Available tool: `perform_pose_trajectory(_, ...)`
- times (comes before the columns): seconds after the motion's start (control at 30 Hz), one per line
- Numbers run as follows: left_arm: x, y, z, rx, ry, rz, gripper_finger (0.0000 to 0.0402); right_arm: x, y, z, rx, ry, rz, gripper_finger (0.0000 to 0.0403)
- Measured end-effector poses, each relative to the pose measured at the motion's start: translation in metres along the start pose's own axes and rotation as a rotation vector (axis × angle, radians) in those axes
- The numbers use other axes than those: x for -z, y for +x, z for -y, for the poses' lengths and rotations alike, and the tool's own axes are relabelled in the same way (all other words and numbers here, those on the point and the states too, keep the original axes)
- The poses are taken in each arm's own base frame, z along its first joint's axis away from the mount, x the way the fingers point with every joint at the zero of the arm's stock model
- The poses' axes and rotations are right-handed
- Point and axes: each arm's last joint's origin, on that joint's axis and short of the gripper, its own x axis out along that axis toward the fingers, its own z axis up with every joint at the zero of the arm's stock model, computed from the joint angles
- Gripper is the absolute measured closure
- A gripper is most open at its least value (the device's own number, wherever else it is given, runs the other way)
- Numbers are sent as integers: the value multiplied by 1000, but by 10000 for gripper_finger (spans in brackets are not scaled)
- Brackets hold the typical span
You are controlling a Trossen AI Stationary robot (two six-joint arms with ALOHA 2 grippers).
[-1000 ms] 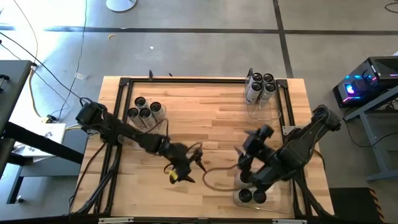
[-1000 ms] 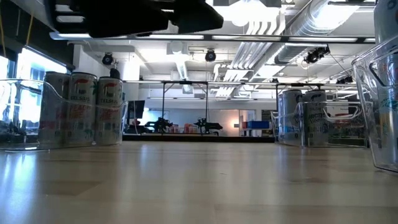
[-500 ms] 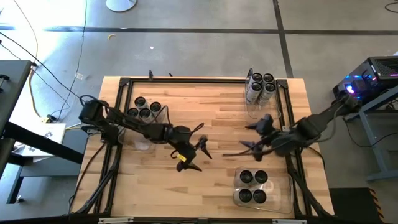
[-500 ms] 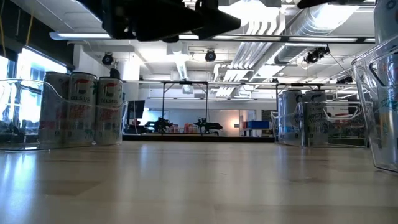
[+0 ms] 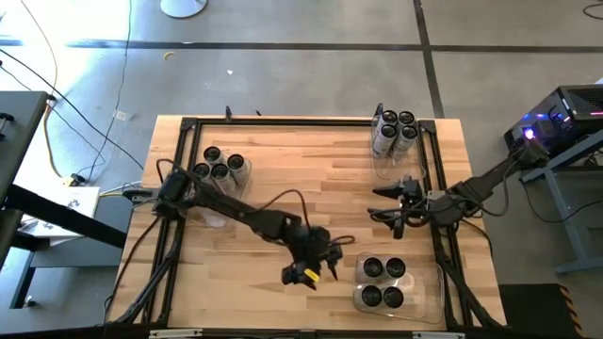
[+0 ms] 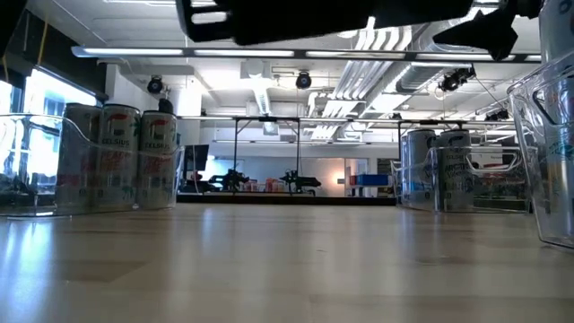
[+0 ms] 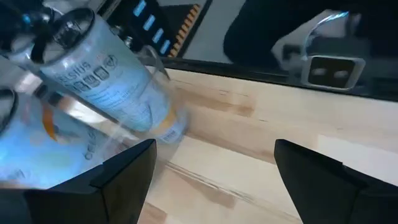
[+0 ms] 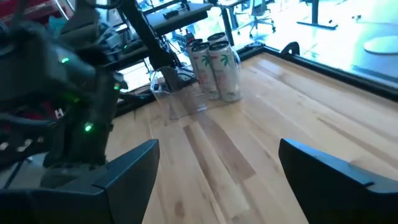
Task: Sort soda cans
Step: Move the bottom transparent bin to the top center of the table
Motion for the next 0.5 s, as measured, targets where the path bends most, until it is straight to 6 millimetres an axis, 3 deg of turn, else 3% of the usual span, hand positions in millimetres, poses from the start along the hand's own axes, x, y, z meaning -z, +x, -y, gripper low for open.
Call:
perform_pose_trajectory(0.27,-21,27,9,-112,246,-7,91,-1,-1,-6,-61,108,26,77)
perform_pose_trajectory(0.5,-20,34,2,-218,290,9,153,-7,-4,-14,-114,132,83,77)
